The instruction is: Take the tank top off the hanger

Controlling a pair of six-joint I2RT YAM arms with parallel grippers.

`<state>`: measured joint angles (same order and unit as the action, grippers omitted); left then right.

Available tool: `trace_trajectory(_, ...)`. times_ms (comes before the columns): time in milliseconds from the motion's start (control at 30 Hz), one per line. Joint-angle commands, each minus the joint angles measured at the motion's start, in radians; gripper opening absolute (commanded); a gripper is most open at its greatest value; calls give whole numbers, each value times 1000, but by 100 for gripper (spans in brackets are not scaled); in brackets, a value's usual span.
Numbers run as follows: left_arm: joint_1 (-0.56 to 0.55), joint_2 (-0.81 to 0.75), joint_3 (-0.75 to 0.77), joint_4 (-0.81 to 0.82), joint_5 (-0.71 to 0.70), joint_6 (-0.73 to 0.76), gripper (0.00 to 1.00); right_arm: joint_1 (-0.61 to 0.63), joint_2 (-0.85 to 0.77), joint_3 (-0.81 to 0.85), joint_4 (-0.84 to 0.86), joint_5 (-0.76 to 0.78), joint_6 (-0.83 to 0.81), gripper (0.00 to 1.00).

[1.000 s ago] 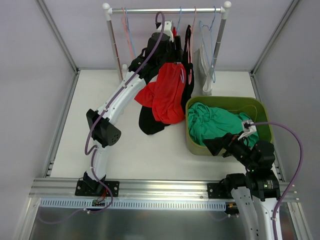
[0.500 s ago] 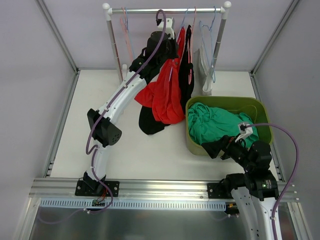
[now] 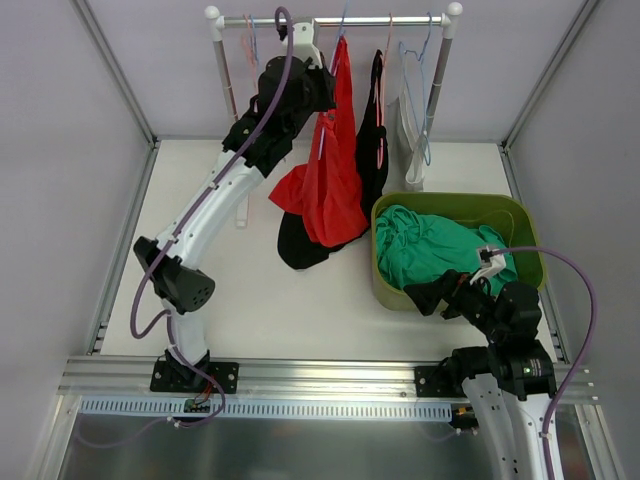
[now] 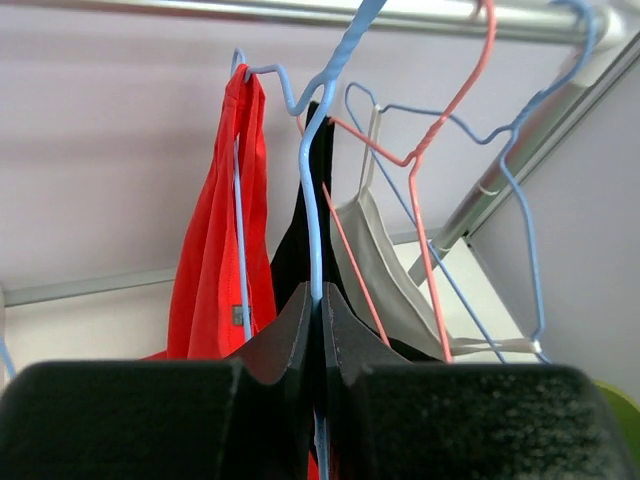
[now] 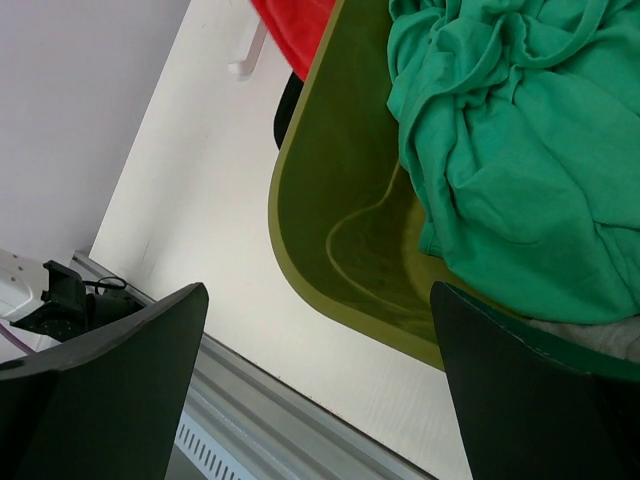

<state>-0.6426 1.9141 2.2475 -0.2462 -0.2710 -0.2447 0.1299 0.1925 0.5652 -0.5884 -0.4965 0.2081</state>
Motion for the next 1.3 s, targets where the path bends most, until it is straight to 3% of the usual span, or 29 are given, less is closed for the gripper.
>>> trace_trajectory(0, -6, -131, -51, 107, -1, -5, 0, 7, -21, -1, 18, 27, 11, 99)
trace_trajectory(400, -8, -487, -501, 157, 130, -117, 0, 7, 15, 15, 55, 50, 43, 100)
trace_trajectory(733, -8, -1004, -847, 174, 269, -100, 0, 7, 70, 104, 168, -23, 4, 99)
trace_trajectory(800, -8, -1067, -882, 173, 361, -90, 0, 7, 112, 139, 197, -62, -15, 99)
trace_trajectory(1000, -9, -1231, -792, 136, 550, -45, 0, 8, 278, 320, 355, -220, 25, 98)
trace_trajectory(1167, -8, -1273, -597, -31, 553, -18, 0, 8, 366, 426, 472, -283, 88, 98)
trace_trajectory(1267, -8, -1311, -643, -67, 519, -41, 0, 17, 410, 427, 577, -313, 172, 98)
